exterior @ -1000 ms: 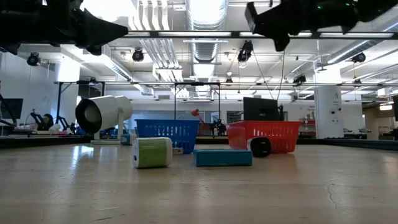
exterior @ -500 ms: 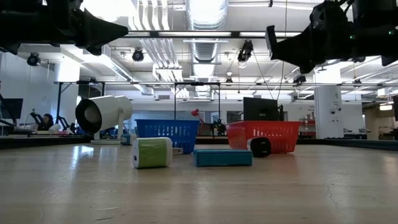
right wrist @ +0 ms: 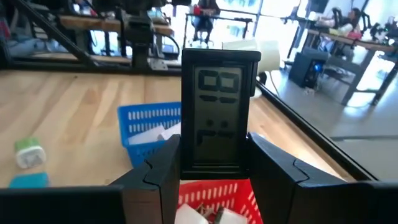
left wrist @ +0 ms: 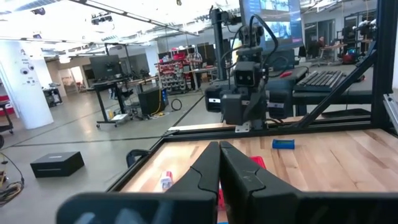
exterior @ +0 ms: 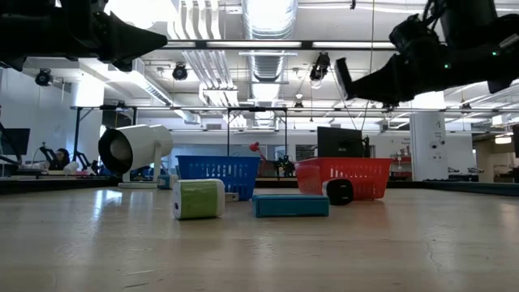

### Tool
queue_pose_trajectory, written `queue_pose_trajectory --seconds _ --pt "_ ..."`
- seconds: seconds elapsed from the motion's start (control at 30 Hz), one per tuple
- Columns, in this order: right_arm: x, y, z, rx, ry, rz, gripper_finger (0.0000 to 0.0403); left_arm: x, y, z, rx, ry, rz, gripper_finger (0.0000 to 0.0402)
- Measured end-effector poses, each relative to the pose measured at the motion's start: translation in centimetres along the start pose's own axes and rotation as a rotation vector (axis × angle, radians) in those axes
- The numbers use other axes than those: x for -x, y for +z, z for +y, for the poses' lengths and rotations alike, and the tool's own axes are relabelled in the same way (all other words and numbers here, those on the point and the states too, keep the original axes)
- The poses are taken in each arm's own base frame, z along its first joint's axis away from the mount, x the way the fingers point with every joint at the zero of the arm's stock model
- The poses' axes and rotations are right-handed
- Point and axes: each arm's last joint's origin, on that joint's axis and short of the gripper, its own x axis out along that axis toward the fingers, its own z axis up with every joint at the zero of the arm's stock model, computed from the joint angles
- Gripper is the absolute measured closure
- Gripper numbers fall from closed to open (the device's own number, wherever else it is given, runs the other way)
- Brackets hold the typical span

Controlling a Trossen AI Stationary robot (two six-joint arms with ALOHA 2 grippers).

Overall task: Pick & Place Office items
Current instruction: Put the black digital clock into the blue bin

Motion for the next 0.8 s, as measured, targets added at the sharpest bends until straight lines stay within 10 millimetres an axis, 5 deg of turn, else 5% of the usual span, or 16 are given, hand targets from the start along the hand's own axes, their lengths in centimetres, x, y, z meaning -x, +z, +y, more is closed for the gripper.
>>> queue_pose_trajectory --seconds 0.2,0.57,0.8 --pt "-3.1 0.7 0.3 -0.005 0.003 0.072 0.0259 0.0 0.0 0.0 0.007 0.001 0.001 0.0388" --pt "-13.1 1.8 3.3 0.015 0.067 0.399 0.0259 0.0 0.0 0.0 0.011 0.002 0.002 0.039" --pt "-17.6 3.4 5.0 0.085 0.077 0.534 0.0258 0.0 0.0 0.0 0.015 0.002 0.002 0.0388"
